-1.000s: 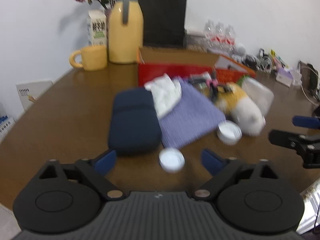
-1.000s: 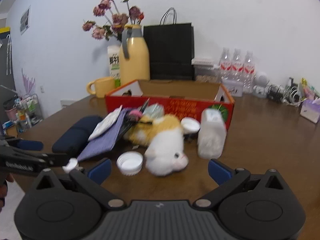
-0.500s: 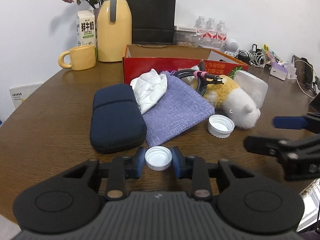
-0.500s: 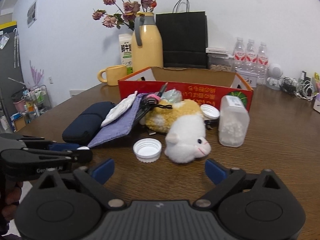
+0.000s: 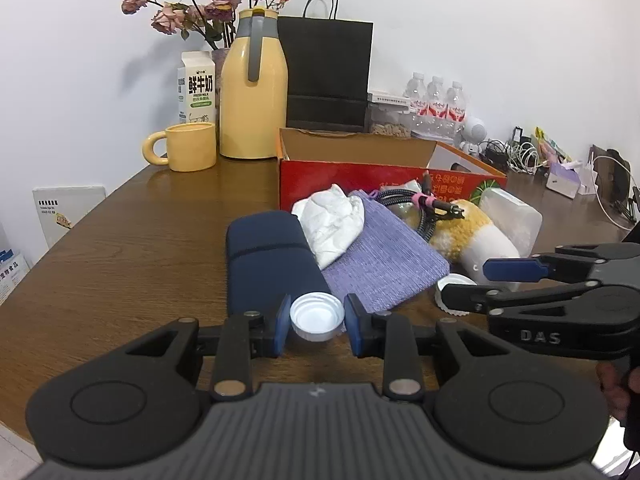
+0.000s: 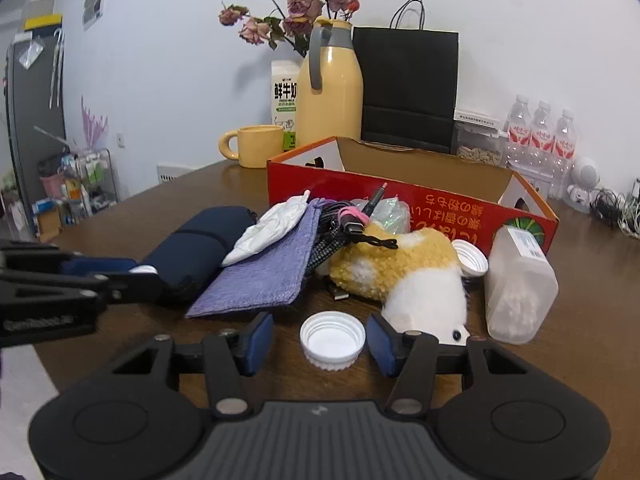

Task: Organize objects
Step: 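Grasp a white bottle cap with the left gripper while the right gripper grasps another cap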

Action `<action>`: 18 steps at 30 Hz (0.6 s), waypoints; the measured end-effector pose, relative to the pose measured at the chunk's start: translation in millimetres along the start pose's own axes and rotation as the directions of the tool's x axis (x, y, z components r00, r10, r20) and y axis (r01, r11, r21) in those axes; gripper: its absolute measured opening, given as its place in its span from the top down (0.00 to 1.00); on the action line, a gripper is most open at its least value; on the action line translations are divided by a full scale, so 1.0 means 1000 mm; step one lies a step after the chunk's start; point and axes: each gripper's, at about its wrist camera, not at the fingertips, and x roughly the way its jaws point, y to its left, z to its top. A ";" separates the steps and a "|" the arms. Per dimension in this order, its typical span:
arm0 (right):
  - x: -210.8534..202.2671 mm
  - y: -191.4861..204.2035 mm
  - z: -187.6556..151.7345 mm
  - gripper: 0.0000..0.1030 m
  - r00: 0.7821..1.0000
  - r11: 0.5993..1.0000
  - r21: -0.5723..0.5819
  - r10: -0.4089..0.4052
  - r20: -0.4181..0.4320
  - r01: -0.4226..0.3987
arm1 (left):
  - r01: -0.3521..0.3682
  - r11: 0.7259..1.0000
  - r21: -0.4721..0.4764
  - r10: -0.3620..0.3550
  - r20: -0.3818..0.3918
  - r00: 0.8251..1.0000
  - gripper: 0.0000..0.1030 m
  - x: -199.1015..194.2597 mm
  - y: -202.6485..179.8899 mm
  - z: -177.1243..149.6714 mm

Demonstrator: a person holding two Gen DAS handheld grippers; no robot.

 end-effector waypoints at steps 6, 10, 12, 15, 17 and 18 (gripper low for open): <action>0.015 0.001 -0.001 0.50 1.000 1.000 -0.004 -0.015 -0.023 0.015 | 0.009 1.000 -0.017 -0.009 0.001 1.000 0.72 0.002 0.006 0.001; 0.023 -0.001 -0.004 0.55 0.999 1.000 0.008 -0.008 -0.053 0.009 | 0.014 1.000 -0.024 -0.014 -0.001 1.000 0.72 0.004 0.009 0.000; 0.023 -0.002 -0.006 0.61 0.999 1.000 0.019 0.006 -0.051 -0.005 | 0.015 1.000 -0.028 -0.015 0.000 1.000 0.72 0.005 0.009 -0.001; 0.023 -0.002 -0.006 0.86 0.999 1.000 0.021 0.007 -0.042 -0.006 | 0.014 0.999 -0.032 -0.014 -0.003 1.000 0.72 0.007 0.011 -0.001; 0.021 -0.004 -0.008 0.86 0.999 1.000 0.026 0.011 -0.034 -0.010 | 0.014 0.999 -0.034 -0.014 -0.003 1.000 0.72 0.007 0.011 0.000; 0.020 -0.004 -0.008 0.86 0.999 1.000 0.026 0.014 -0.030 -0.013 | 0.014 0.999 -0.035 -0.014 -0.003 1.000 0.72 0.007 0.012 -0.001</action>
